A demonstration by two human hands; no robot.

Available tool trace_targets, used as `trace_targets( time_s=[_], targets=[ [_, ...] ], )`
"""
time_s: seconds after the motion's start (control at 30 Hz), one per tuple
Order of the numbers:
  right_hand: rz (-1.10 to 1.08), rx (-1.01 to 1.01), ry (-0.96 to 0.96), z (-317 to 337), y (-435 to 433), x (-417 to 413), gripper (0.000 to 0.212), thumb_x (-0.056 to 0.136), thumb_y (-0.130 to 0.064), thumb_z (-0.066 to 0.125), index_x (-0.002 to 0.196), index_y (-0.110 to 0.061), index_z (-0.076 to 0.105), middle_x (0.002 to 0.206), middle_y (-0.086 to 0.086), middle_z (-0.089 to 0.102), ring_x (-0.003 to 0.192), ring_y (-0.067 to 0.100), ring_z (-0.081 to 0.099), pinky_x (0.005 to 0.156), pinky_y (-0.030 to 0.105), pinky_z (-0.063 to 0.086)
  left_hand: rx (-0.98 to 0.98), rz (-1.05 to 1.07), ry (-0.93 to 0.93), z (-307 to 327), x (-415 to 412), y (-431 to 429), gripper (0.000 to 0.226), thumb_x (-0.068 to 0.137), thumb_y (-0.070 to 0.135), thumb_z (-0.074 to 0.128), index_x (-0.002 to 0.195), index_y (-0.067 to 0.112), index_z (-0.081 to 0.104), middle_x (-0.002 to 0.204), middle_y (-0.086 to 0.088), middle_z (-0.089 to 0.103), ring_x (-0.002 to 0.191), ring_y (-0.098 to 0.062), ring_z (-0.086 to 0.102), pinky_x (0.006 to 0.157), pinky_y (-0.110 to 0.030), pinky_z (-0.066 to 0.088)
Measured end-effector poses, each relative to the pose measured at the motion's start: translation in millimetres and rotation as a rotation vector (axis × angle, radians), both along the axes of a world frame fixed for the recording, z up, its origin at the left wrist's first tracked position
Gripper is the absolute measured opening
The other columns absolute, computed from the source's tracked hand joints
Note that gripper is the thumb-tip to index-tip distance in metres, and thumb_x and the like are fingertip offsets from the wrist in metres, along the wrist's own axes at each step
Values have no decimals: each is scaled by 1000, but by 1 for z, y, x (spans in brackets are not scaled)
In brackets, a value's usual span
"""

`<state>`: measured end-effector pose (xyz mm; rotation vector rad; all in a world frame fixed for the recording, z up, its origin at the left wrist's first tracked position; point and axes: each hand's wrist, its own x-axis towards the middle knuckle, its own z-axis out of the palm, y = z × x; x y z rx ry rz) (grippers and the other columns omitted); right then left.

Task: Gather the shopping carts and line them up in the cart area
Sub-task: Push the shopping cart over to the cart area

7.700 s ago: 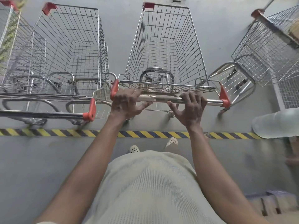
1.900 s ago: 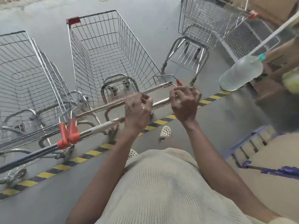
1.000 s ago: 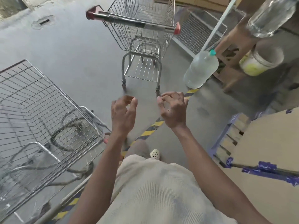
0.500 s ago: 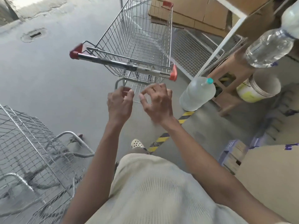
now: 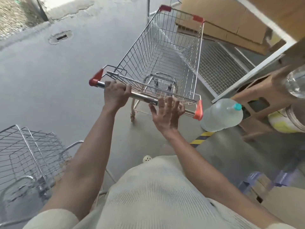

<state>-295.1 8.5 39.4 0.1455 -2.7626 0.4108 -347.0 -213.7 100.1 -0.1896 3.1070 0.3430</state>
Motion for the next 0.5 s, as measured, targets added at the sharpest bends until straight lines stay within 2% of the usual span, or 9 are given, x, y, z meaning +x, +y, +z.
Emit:
trace_targets(
  time_s=[0.07, 0.1, 0.13, 0.17, 0.2, 0.27, 0.33, 0.4, 0.5],
  targets=[
    [15, 4, 39, 0, -1, -17, 74, 97, -68, 46, 156, -27, 29, 143, -15, -54, 147, 25, 13, 101, 49, 27, -15, 13, 2, -4, -15, 2, 62, 96, 42, 24, 75, 11, 73, 82, -13, 71, 89, -31, 57, 95, -42, 30],
    [16, 0, 54, -1, -1, -28, 83, 95, -68, 49, 161, -28, 17, 144, -14, -54, 151, 24, 7, 101, 48, 26, -19, 17, -10, -4, -25, 2, 62, 95, 43, 23, 75, 11, 73, 82, -12, 72, 88, -30, 57, 94, -42, 30],
    [25, 4, 49, -2, -1, -39, 98, 93, -67, 50, 162, -30, -8, 146, -12, -54, 154, 22, -5, 102, 49, 26, -24, 16, -20, -4, -35, 2, 63, 95, 44, 22, 74, 12, 72, 81, -12, 71, 86, -30, 56, 93, -42, 30],
    [32, 21, 38, -4, -2, -53, 105, 92, -67, 52, 157, -33, -23, 152, -10, -50, 154, 24, -4, 103, 49, 26, -31, 12, -21, -4, -46, 0, 64, 94, 44, 20, 74, 13, 72, 81, -11, 71, 85, -29, 56, 93, -42, 30],
    [32, 34, 27, -5, -3, -68, 107, 90, -67, 53, 159, -32, -21, 162, -6, -38, 147, 28, 12, 103, 49, 27, -30, 12, -18, -4, -59, -3, 65, 94, 45, 19, 74, 14, 72, 81, -11, 71, 85, -29, 55, 93, -42, 30],
    [15, 56, -28, 0, -9, -101, 94, 89, -67, 55, 159, -24, 10, 165, 0, -1, 121, 30, 31, 101, 49, 29, -21, 30, -6, -2, -87, -10, 64, 97, 45, 21, 75, 15, 73, 82, -11, 71, 87, -29, 56, 94, -42, 31],
    [20, 85, -29, 9, -16, -138, 65, 88, -69, 55, 131, -23, 40, 136, 6, 29, 110, 28, 34, 97, 49, 32, 11, 59, -6, -1, -119, -16, 59, 101, 41, 29, 73, 15, 73, 84, -12, 71, 93, -30, 56, 98, -42, 32],
    [27, 91, -42, 17, -23, -175, 58, 88, -74, 53, 114, -22, 48, 119, 6, 33, 107, 27, 34, 95, 47, 30, 39, 75, -15, 1, -147, -24, 55, 103, 39, 31, 70, 18, 70, 85, -12, 71, 96, -30, 56, 101, -42, 32],
    [61, 132, -172, 28, -35, -228, 64, 89, -81, 40, 116, -24, 50, 121, 8, 40, 112, 28, 34, 99, 48, 26, 48, 100, -44, 3, -186, -38, 50, 102, 40, 28, 66, 24, 58, 85, -10, 72, 96, -29, 58, 102, -44, 31]
  ],
)
